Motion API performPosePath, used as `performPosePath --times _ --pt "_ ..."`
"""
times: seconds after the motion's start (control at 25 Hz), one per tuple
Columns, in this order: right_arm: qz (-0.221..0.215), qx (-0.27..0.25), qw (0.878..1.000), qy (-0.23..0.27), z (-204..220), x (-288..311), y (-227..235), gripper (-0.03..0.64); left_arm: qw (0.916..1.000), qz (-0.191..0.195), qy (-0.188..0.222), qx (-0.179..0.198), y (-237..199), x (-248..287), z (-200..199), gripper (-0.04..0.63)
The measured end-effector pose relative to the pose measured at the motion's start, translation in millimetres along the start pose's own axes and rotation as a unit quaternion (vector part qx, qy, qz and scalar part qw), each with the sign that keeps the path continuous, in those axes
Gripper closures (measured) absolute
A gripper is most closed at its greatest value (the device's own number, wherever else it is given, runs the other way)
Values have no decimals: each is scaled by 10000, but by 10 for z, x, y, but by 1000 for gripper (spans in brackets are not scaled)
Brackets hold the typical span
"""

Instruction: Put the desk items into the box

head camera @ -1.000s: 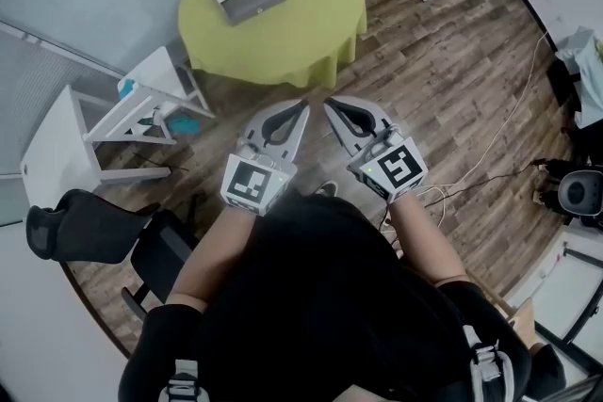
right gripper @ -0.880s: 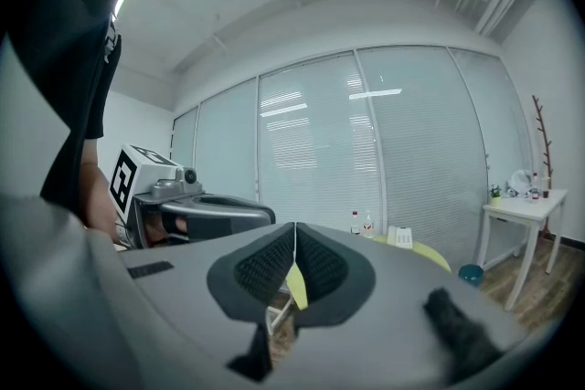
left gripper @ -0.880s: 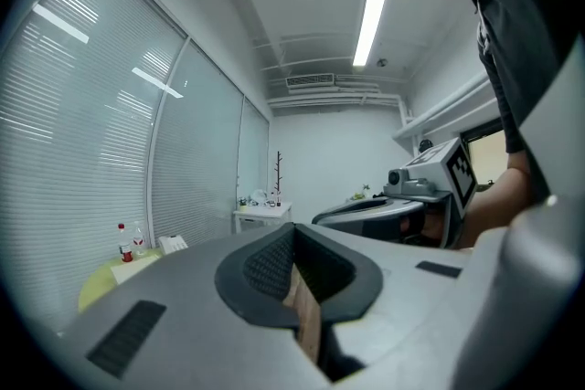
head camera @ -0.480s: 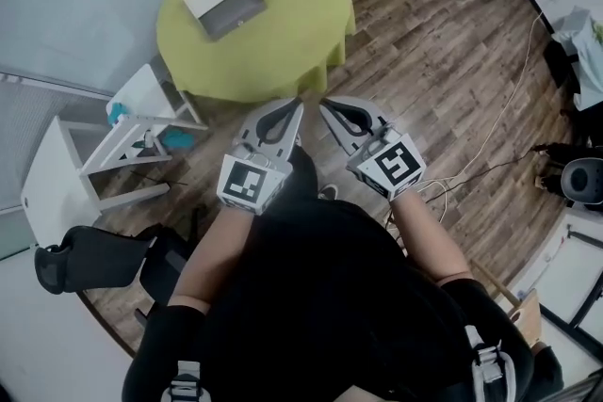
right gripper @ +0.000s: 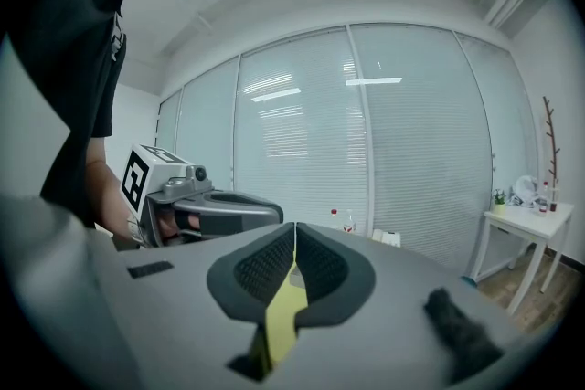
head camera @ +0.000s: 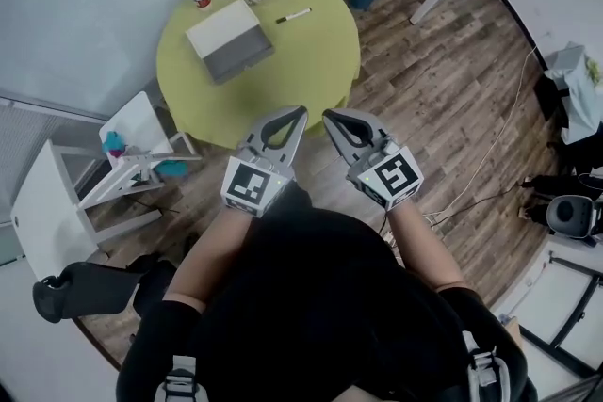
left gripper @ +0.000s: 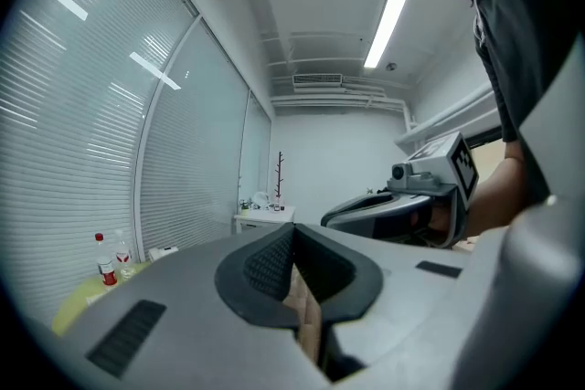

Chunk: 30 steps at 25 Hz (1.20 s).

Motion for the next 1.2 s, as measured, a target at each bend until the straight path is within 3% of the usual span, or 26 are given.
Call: performPosePath --times 0.2,0.36,0.6,0.88,1.2 --pt "-47 -114 9998 -130 -45 406 234 598 9999 26 1 -100 -439 180 -105 589" --pt "-123 -205 9995 -184 -49 632 390 598 9992 60 66 -389 -670 311 -155 589" --pt "-253 -180 9994 -130 -7 826 681 598 9985 -176 123 -496 -927 531 -187 589" --pt "-648 -158 9977 -77 179 963 1358 598 9963 -722 115 -462 -1100 1075 -216 589" --pt "-1578 -213 9871 151 293 1041 2234 598 9863 -1585 87 -450 -1104 1847 -313 589"
Point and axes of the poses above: the fingertips, and each gripper's own axes: x forward along the fingers, y to its right, z out of its underside, the point moved 3 cm from there along -x, backward along the fingers, and after that the axes turned 10 degrees about -x, right-handed, at the moved point
